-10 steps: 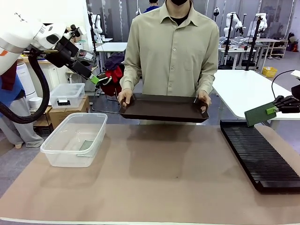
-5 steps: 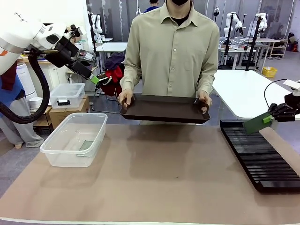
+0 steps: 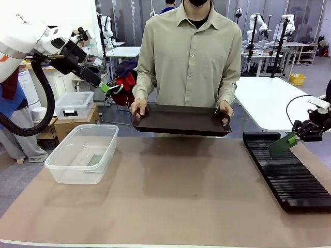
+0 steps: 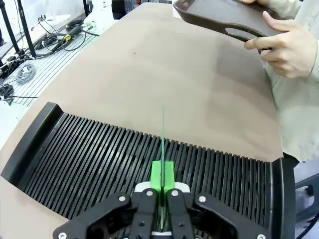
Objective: Sort PCBs into racks and boxes based on the side picked up.
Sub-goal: If the short side of the Blank PCB is picked up, insert it into the PCB Rack ; if the long side is picked up, place it in the Organizing box.
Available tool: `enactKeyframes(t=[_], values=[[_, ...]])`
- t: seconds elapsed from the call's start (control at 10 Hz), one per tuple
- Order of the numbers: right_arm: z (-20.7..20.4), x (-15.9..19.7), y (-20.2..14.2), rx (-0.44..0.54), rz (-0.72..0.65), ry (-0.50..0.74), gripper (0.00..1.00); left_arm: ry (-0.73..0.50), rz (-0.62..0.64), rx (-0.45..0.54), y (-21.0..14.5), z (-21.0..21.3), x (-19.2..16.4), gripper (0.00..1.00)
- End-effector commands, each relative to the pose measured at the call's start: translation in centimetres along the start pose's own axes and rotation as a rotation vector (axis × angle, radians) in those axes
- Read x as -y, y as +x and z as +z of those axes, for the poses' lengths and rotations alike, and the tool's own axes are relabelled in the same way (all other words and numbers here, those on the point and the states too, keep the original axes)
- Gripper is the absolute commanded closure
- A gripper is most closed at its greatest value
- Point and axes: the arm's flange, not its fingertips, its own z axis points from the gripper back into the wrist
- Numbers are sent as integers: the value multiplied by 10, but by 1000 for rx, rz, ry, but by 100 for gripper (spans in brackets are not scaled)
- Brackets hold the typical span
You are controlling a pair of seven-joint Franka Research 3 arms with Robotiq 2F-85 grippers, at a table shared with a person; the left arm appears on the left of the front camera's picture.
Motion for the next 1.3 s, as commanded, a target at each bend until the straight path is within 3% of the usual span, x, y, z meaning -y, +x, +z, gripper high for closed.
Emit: enactKeyframes(t=[0.0, 0.7, 1.2], values=[[-2, 2, -5, -2, 32, -25, 98, 2, -1, 0, 1, 0, -1, 0], [-11, 16, -16, 73, 0, -101, 98, 2, -1, 0, 1, 0, -1, 0], [-15, 18, -28, 59, -73, -94, 98, 2, -1, 0, 1, 0, -1, 0]])
